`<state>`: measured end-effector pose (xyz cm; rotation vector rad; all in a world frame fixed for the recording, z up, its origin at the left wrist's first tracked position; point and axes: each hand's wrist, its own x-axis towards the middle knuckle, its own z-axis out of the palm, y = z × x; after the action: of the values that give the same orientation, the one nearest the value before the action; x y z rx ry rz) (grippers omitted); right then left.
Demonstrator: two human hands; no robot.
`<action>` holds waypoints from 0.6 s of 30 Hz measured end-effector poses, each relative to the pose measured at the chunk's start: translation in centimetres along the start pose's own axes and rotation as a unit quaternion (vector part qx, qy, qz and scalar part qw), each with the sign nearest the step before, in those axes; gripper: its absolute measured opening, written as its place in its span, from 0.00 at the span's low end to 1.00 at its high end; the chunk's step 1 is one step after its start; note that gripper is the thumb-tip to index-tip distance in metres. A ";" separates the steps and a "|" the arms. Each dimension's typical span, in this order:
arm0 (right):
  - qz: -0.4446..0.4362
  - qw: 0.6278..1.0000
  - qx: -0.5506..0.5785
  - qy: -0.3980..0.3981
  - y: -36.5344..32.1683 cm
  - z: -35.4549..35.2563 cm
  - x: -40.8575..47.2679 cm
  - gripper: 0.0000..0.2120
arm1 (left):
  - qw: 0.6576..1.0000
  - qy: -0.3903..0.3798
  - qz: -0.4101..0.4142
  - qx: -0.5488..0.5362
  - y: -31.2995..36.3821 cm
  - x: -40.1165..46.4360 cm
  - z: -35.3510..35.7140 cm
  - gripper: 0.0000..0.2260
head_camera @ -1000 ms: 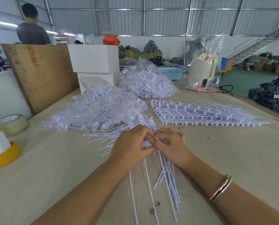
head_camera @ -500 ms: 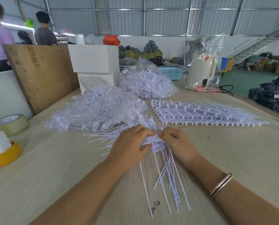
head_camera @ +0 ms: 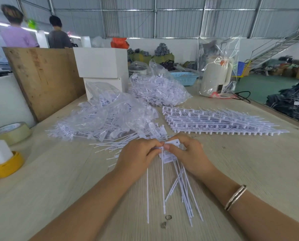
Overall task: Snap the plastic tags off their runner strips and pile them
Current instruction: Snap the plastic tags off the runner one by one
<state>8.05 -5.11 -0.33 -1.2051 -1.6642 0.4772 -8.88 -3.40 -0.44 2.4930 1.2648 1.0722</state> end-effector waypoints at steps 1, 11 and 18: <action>-0.005 1.000 -0.006 0.002 -0.1 0.0 0.0 0.11 | 1.000 -0.001 0.000 -0.008 0.0 0.0 0.0 0.09; -0.038 0.997 -0.053 0.046 -0.2 0.3 -0.3 0.12 | 0.996 0.001 -0.028 -0.089 0.0 0.1 0.1 0.06; -0.009 0.997 0.071 0.037 0.5 0.2 0.0 0.06 | 0.979 0.002 -0.050 -0.197 -0.1 0.3 0.5 0.07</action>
<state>8.13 -4.86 -0.86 -1.0895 -1.5499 0.5239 -8.54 -3.05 -0.68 2.1117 1.0451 1.1717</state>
